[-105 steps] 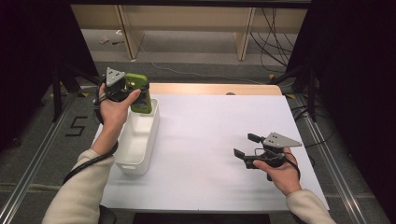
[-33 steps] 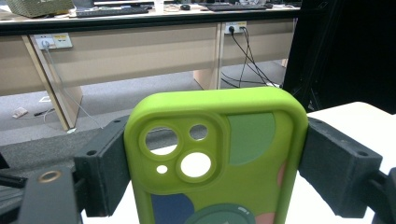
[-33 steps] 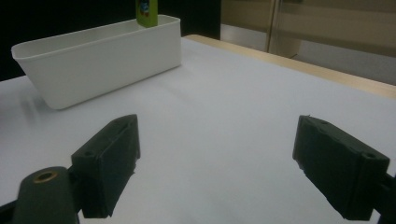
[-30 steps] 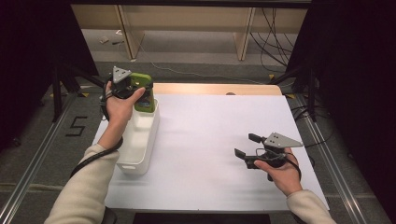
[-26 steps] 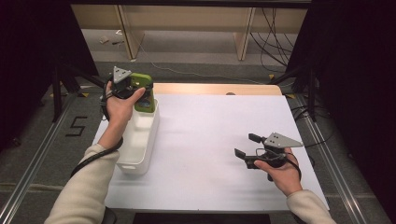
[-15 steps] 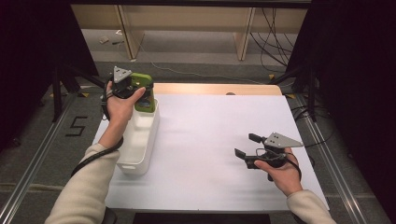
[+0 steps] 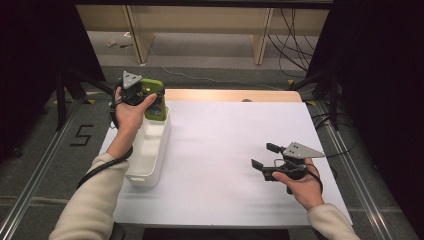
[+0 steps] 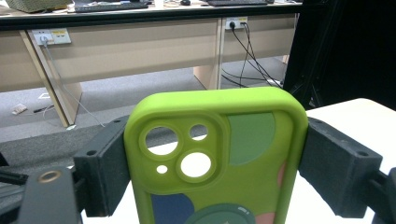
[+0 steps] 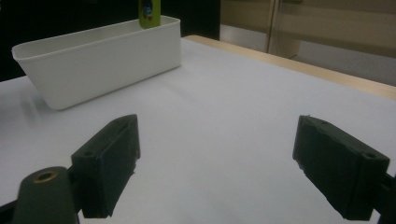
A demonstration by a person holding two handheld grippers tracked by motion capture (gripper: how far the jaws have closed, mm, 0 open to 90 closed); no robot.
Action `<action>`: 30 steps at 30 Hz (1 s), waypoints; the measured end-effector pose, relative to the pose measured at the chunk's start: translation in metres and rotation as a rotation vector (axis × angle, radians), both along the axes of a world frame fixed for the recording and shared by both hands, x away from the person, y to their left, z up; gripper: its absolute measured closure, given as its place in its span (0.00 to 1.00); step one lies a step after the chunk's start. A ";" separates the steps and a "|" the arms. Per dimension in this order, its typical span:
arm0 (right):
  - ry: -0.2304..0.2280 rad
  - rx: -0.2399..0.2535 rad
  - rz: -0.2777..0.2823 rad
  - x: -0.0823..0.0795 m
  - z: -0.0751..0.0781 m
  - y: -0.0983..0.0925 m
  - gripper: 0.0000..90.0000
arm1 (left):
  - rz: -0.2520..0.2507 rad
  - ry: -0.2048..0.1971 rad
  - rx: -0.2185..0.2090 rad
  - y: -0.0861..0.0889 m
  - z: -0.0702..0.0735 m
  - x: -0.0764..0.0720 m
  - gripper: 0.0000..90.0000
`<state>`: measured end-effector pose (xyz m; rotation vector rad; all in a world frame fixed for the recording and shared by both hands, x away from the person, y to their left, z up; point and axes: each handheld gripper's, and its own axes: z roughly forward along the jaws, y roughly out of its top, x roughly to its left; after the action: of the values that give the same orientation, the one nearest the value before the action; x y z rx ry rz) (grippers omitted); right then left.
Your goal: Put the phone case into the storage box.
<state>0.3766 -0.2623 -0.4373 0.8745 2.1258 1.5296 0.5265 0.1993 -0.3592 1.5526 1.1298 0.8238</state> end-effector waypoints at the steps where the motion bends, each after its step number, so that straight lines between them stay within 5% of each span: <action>1: 0.000 0.000 0.000 0.000 0.000 0.000 0.18 | 0.000 0.000 0.001 0.000 0.000 0.000 0.19; 30: 0.002 0.004 0.001 0.000 0.000 0.000 0.18 | 0.002 0.017 0.007 0.000 -0.006 0.004 0.18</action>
<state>0.3765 -0.2623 -0.4374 0.8765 2.1257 1.5345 0.5309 0.1989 -0.3651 1.5670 1.1421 0.8183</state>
